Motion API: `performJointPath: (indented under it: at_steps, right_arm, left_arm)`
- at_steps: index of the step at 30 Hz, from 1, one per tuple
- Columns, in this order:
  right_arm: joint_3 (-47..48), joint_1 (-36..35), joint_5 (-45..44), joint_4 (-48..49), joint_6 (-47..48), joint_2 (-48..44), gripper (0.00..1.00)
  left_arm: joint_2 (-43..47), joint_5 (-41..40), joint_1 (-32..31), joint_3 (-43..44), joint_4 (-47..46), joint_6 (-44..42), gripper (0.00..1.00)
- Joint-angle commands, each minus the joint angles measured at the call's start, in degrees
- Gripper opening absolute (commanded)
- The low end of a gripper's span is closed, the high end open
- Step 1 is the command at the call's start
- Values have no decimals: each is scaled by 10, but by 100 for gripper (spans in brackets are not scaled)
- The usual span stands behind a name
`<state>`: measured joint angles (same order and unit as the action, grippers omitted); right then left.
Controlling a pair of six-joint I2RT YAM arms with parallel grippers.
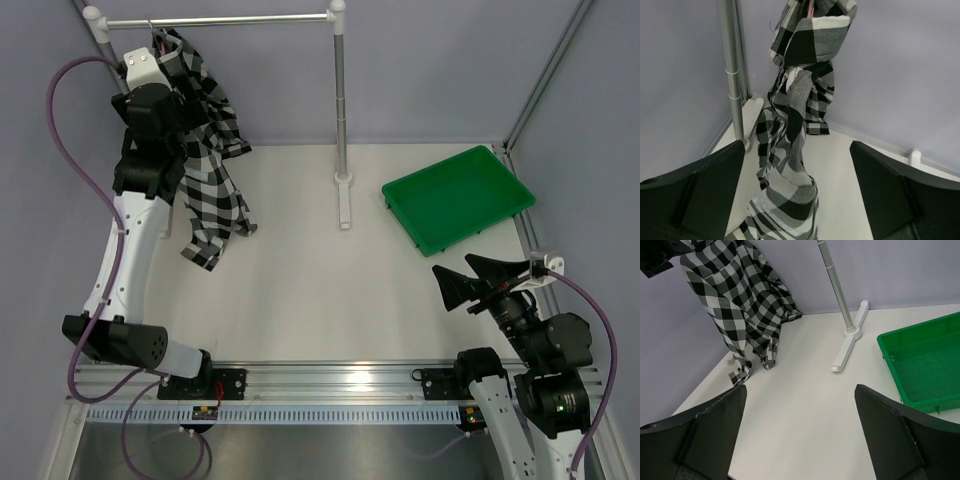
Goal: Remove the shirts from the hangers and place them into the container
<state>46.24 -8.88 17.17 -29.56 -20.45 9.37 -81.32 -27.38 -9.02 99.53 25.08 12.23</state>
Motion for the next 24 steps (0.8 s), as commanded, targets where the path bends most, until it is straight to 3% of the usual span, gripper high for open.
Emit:
performJointPath:
  at_steps: [1,11,24]
  right_arm:
    - [-8,-14,-5,35,15,-12,99]
    - [-17,-26,-13,42,23,-19,99]
    - [-19,-30,-17,43,27,-31,100]
  left_arm:
    - [-20,-22,12,49,-37,-19,87]
    - [-69,-11,29,81,-35,-34,51]
    - [-89,-17,30,93,-35,-55,23]
